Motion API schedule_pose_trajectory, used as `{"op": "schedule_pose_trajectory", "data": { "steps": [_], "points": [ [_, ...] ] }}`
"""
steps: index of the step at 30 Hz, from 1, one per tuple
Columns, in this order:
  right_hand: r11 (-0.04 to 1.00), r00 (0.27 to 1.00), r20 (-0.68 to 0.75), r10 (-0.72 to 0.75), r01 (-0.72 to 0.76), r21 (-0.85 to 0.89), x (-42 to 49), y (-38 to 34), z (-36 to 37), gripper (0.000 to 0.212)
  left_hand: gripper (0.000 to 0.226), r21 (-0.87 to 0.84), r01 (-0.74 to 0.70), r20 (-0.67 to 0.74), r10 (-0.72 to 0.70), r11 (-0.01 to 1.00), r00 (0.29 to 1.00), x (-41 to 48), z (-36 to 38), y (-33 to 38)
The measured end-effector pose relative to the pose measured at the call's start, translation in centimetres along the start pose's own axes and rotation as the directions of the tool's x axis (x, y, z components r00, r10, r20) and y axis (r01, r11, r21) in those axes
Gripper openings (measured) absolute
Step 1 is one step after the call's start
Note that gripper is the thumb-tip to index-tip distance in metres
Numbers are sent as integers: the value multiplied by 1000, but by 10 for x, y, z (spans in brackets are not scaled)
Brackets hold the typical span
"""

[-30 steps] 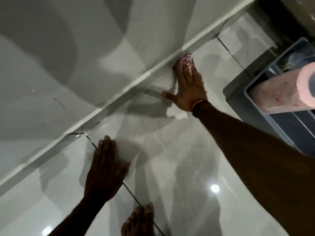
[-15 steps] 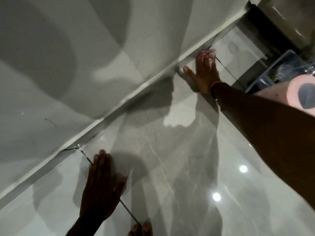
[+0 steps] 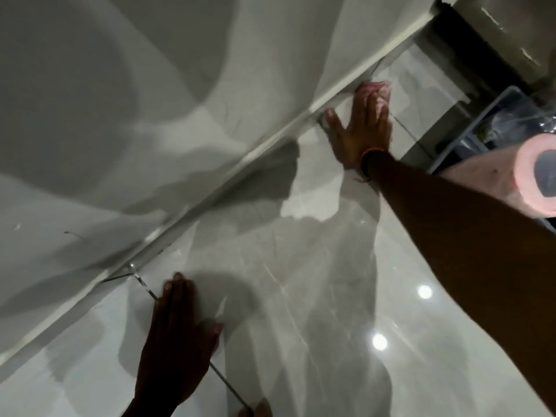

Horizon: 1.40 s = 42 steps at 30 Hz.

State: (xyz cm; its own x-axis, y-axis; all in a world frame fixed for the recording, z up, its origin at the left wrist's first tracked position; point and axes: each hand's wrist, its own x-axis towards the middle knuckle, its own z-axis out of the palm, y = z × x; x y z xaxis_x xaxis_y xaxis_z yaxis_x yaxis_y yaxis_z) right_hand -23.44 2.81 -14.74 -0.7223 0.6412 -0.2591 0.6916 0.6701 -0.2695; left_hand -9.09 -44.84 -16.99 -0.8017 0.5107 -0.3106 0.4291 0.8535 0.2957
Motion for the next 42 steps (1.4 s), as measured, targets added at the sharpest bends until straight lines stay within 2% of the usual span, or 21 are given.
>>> {"op": "schedule_pose_trajectory", "data": {
  "steps": [2,5,7,9,10,11,14,16,19,21,23,25,26,28,30,32,34,36,38,39,42],
  "points": [
    [1000,1000,8,0,0,-31,6,-3,-3,135,95,46,-32,-9,33,998,999,0,1,-2],
    [928,949,58,-310,315,-198,-41,1,18,130,95,60,-38,-27,40,997,999,1,-2,-2],
    [784,810,230,-540,583,-212,-83,13,38,129,93,70,-47,-38,50,996,998,-1,-1,-2],
    [684,707,308,-636,702,-200,-95,23,45,124,90,75,-50,-25,52,996,998,0,-1,-3],
    [684,712,283,-643,700,-207,-87,25,42,121,90,70,-44,-26,46,997,999,0,1,-3],
    [726,760,204,-617,650,-226,-75,24,37,120,91,60,-37,-29,38,998,999,0,2,-4],
    [946,954,23,-299,299,-126,-34,9,15,120,92,38,-52,-16,52,998,998,1,4,-7],
    [987,989,42,-143,146,-73,-35,-10,13,129,93,54,-66,7,66,996,998,1,4,-9],
    [969,969,56,-242,244,-35,-96,-43,41,138,92,64,-69,14,69,996,998,0,3,-12],
    [881,878,82,-471,472,1,-159,-60,72,135,91,71,-80,5,80,994,997,-1,3,-13],
    [715,705,193,-682,699,-26,-212,-76,99,129,89,121,-113,-24,116,986,993,-3,4,-16],
    [602,592,253,-766,797,-45,-218,-76,104,120,89,138,-145,-48,153,980,987,-4,4,-14],
    [583,576,221,-787,811,-35,-204,-70,99,115,89,124,-129,-43,135,984,990,-4,4,-13],
    [629,632,113,-767,775,-66,-161,-50,80,109,89,92,-75,-7,75,993,997,-2,1,-11],
    [758,767,27,-641,638,-135,-113,-24,56,111,90,83,-63,5,62,995,998,-1,0,-9],
    [872,889,72,-452,458,-175,-82,-11,38,117,90,73,-67,15,66,995,998,-2,-1,-7],
    [930,936,121,-331,345,-125,-83,-18,35,121,91,66,-69,27,67,995,997,-3,-6,-9],
    [927,931,84,-356,363,-90,-115,-40,45,126,92,64,-75,49,72,995,996,-5,-13,-11],
    [889,884,134,-447,456,-49,-167,-65,66,129,94,76,-77,80,71,994,994,-6,-18,-9],
    [839,825,192,-532,544,-13,-196,-79,77,128,96,86,-76,91,68,993,994,-8,-19,-8],
    [587,549,308,-777,808,42,-260,-104,108,117,97,104,-52,123,39,993,992,-13,-20,-7]
  ]
}}
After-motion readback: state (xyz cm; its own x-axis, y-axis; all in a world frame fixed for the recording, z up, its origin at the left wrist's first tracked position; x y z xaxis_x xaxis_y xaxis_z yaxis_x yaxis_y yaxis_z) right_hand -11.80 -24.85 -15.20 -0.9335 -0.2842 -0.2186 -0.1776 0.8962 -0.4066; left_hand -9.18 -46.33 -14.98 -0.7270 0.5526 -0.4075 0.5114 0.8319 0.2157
